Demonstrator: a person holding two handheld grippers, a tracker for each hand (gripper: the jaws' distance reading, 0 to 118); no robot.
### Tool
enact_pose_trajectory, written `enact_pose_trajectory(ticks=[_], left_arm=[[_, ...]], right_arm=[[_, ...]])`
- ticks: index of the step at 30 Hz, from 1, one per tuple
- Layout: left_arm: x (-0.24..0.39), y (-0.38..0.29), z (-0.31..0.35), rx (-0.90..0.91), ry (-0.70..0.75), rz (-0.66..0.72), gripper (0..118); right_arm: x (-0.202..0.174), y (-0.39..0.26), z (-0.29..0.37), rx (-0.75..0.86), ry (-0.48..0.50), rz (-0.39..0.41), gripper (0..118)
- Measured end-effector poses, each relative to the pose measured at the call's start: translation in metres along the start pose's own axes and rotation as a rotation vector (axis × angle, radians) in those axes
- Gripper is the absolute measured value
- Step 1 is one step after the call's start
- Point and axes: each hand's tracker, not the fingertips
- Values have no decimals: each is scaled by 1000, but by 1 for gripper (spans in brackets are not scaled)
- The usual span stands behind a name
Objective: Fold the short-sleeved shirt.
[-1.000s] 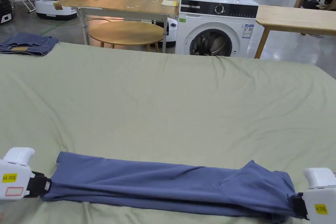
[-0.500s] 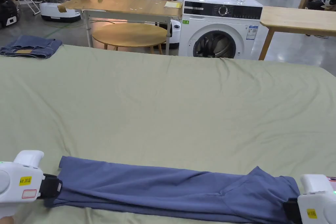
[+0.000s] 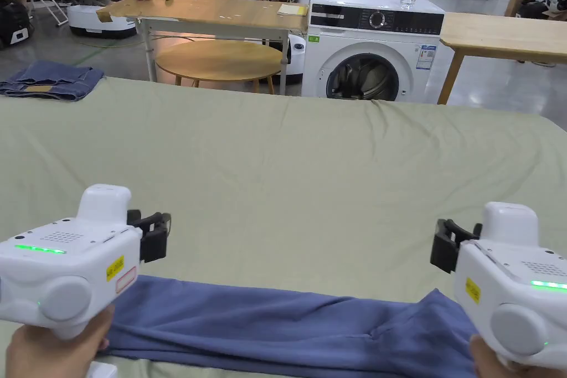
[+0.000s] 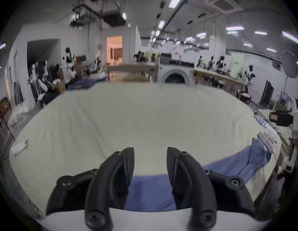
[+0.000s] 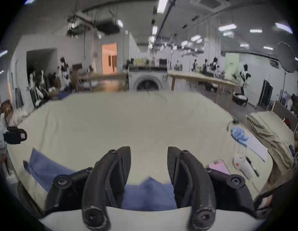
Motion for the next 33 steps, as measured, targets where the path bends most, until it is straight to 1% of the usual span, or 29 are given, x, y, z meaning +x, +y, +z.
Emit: enact_pose_trajectory(ticks=[2, 3, 4, 7, 8, 10, 12, 13, 15, 17, 19, 20, 24, 26, 28, 29, 33], left_arm=[[7, 2, -3, 62, 42, -20, 37], [12, 3, -4, 87, 59, -27, 33], [16, 4, -2, 117, 69, -35, 24], [22, 5, 0, 166, 91, -35, 4], [23, 5, 1, 177, 100, -37, 0], [24, 6, 3, 206, 119, -29, 0], [22, 6, 6, 215, 109, -20, 0], [21, 6, 7, 215, 112, -18, 0], [18, 7, 8, 207, 124, -31, 0], [11, 7, 9, 190, 125, -34, 0], [-1, 6, 9, 152, 97, -17, 0], [-7, 5, 8, 129, 81, -12, 0], [-48, 2, -2, -51, 18, 41, 0], [-74, -1, -12, -201, -61, 119, 0], [-103, -6, -21, -256, -160, 242, 0], [-114, -7, -25, -295, -193, 274, 0], [-149, -15, -36, -449, -301, 326, 0]], right_arm=[[-15, 0, 0, 59, 5, -32, 36], [-22, 0, 1, 84, 1, -51, 28], [-26, -1, 2, 124, 15, -76, 19], [-38, -2, 2, 150, 10, -64, 0], [-41, -3, 1, 160, 7, -64, 0], [-43, -2, -2, 152, 46, -93, 0], [-47, -4, -4, 150, 49, -94, 0], [-49, -4, -4, 151, 57, -78, 0], [-58, -7, -5, 163, 60, -16, 0], [-64, -9, -3, 175, 82, 1, 0], [-73, -9, -4, 171, 87, 30, 0], [-75, -10, -5, 171, 102, 29, 0], [-85, -12, -8, 155, 146, 28, 0], [-88, -12, -10, 140, 162, 28, 0], [-90, -14, -13, 128, 174, 32, 0], [-91, -15, -14, 120, 176, 38, 0], [-94, -18, -21, 88, 186, 53, 0]])
